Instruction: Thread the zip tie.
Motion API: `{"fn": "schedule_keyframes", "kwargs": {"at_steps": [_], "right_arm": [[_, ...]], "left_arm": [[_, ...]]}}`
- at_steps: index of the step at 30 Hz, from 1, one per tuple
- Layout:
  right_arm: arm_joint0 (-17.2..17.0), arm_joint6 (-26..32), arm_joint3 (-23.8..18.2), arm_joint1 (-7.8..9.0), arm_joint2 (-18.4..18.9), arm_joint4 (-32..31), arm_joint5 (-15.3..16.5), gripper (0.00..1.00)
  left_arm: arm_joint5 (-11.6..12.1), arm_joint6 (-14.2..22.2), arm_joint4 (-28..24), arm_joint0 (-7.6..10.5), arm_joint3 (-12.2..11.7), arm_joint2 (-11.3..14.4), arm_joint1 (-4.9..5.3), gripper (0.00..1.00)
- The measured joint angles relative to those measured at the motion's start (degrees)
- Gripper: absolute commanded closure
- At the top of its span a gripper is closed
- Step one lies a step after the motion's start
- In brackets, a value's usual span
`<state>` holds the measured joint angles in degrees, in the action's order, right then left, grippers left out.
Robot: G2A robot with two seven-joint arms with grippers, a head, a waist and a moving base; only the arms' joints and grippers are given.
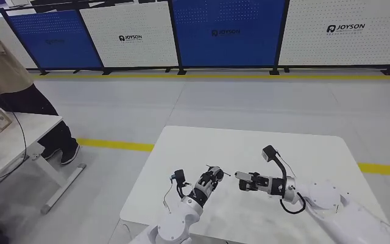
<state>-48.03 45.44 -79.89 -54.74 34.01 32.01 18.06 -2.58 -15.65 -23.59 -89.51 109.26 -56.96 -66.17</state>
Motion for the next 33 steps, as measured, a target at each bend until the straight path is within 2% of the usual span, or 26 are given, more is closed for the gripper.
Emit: {"fn": "schedule_keyframes", "kwargs": {"at_steps": [8,12,13,18,22,30,32,33], "right_arm": [[-1.48,0.74,-0.4,-0.19,1.48,0.27,-0.33,0.0],[-2.06,1.6,-0.57,-0.42,2.51,0.11,-0.25,0.55],[-2.16,1.99,-0.54,-0.52,2.76,0.15,-0.33,0.58],[-2.43,2.97,0.17,-1.08,3.56,0.49,-0.56,0.59],[-2.58,3.59,0.64,-1.6,4.07,0.39,-0.77,0.65],[-2.65,4.78,1.13,-2.6,4.79,-0.04,-1.51,0.65],[-2.66,5.03,1.28,-2.85,4.99,-0.21,-1.72,0.69],[-2.68,5.12,1.35,-2.95,5.09,-0.29,-1.78,0.75]], "left_arm": [[0.01,1.15,-0.03,-0.01,-0.08,0.24,-0.27,1.0],[-0.38,1.97,-1.04,-0.07,0.21,0.1,-0.48,1.0],[-0.46,2.34,-1.38,-0.08,0.22,-0.03,-0.53,1.0],[-0.52,3.33,-2.1,-0.22,0.15,-0.47,-0.71,1.0],[-0.82,4.23,-1.94,-0.57,0.36,-0.72,-0.79,1.0],[-0.68,5.27,-0.42,-1.59,1.17,-1.13,-0.87,1.0],[-0.52,5.34,-0.25,-1.76,1.25,-1.21,-0.93,1.0],[-0.46,5.35,-0.19,-1.82,1.27,-1.25,-0.96,1.0]]}}
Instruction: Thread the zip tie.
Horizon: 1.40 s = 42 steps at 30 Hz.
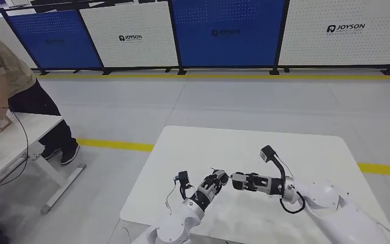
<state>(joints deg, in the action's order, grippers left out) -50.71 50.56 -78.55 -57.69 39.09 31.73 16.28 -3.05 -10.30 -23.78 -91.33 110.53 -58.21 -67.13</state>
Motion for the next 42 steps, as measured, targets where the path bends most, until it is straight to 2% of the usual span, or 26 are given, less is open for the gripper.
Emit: {"fn": "schedule_keyframes", "kwargs": {"at_steps": [2,3,4,12,13,14,22,30,35,38,39,42], "right_arm": [[-0.08,0.25,0.14,-0.22,0.23,-0.15,-0.13,0.82],[-0.11,0.39,0.21,-0.32,0.33,-0.17,-0.2,0.94],[-0.14,0.57,0.33,-0.45,0.46,-0.19,-0.27,1.0],[-0.44,1.8,1.01,-1.18,1.38,-0.45,-0.53,1.0],[-0.51,2.01,1.08,-1.26,1.55,-0.55,-0.56,1.0],[-0.58,2.18,1.14,-1.32,1.7,-0.63,-0.59,1.0],[-1.4,3.26,1.25,-1.46,3.42,-0.93,-0.8,1.0],[-1.59,3.03,1.0,-1.47,3.4,-1.02,-0.81,1.0],[-2.58,5.95,0.31,-1.45,4.53,0.0,-0.5,1.0],[-2.67,8.89,0.95,-1.25,5.69,1.26,-1.92,1.0],[-2.68,9.35,1.32,-1.18,6.13,1.77,-2.22,1.0],[-2.7,9.46,1.56,-1.15,6.41,2.05,-2.34,1.0]], "left_arm": [[0.12,0.0,0.19,-0.11,0.02,-0.09,-0.07,1.0],[0.16,-0.03,0.3,-0.16,0.03,-0.11,-0.1,1.0],[0.21,-0.1,0.43,-0.22,0.04,-0.15,-0.14,1.0],[0.55,-0.54,1.41,-0.56,0.05,-0.27,-0.43,1.0],[0.7,-0.71,1.57,-0.6,0.05,-0.24,-0.49,0.67],[0.88,-0.93,1.51,-0.64,0.05,-0.18,-0.56,0.0],[1.01,-1.3,0.94,-0.7,0.03,-0.05,-0.68,0.0],[1.26,-0.41,0.89,-0.48,-0.47,0.1,-0.73,0.0],[4.64,2.92,0.61,0.29,-2.78,-0.1,-0.89,0.0],[9.26,1.77,2.6,0.73,-3.81,-1.1,-0.99,0.0],[10.11,1.53,2.68,0.75,-3.91,-1.15,-1.02,0.0],[9.61,1.5,2.6,0.73,-3.9,-1.12,-1.02,0.0]]}}
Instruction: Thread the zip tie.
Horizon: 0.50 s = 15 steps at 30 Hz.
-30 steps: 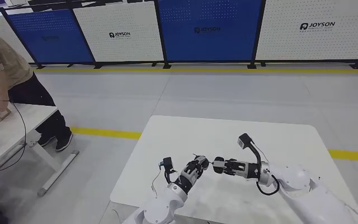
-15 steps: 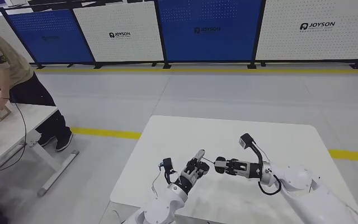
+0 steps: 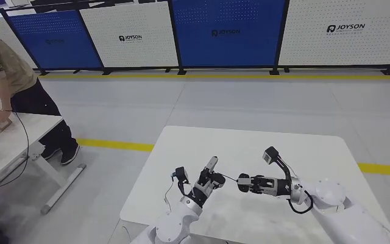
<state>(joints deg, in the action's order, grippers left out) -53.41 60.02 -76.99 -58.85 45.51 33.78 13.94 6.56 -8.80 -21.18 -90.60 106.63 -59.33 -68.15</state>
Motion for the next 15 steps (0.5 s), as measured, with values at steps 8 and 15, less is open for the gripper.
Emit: {"fn": "schedule_keyframes", "kwargs": {"at_steps": [8,15], "right_arm": [[0.0,-0.05,-0.04,-0.01,-0.04,-0.06,0.04,1.0],[0.0,-0.05,-0.04,-0.01,-0.04,-0.06,0.04,1.0]], "left_arm": [[-0.12,0.2,0.09,0.07,-0.11,0.01,0.0,0.0],[-3.69,10.47,7.31,0.15,-2.27,-3.49,1.36,0.0]]}}
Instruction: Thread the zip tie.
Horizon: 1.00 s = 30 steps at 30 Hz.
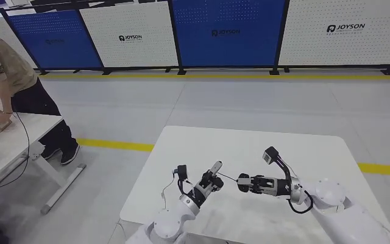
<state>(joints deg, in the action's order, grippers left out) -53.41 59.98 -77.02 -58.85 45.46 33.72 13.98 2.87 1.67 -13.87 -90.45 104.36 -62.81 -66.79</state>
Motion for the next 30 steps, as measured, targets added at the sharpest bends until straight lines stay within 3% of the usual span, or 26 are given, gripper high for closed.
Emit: {"fn": "schedule_keyframes", "kwargs": {"at_steps": [4,6,16,21,24,30], "right_arm": [[0.0,0.0,0.0,0.0,0.0,0.0,0.0,1.0],[0.0,0.0,0.0,0.0,0.0,0.0,0.0,1.0],[-0.25,-0.58,-0.17,-0.02,0.14,-0.17,-0.11,1.0],[-0.41,0.24,-0.29,-0.26,0.86,0.75,-1.11,1.0],[0.37,2.28,0.31,-0.77,0.21,1.53,-2.31,1.0],[0.52,2.49,0.42,-0.83,0.09,1.48,-2.45,1.0]], "left_arm": [[-2.22,11.2,2.15,-1.98,1.52,-4.67,1.59,0.0],[-2.12,14.05,0.99,-2.74,2.27,-6.06,1.88,0.0],[-2.02,14.06,0.34,-2.69,2.03,-5.28,1.73,0.0],[-0.03,13.41,-4.38,-2.72,2.21,-3.86,1.24,0.0],[2.17,9.8,-6.7,-2.99,2.93,-3.96,0.92,0.0],[2.11,9.84,-6.61,-2.99,2.93,-3.93,0.92,0.0]]}}
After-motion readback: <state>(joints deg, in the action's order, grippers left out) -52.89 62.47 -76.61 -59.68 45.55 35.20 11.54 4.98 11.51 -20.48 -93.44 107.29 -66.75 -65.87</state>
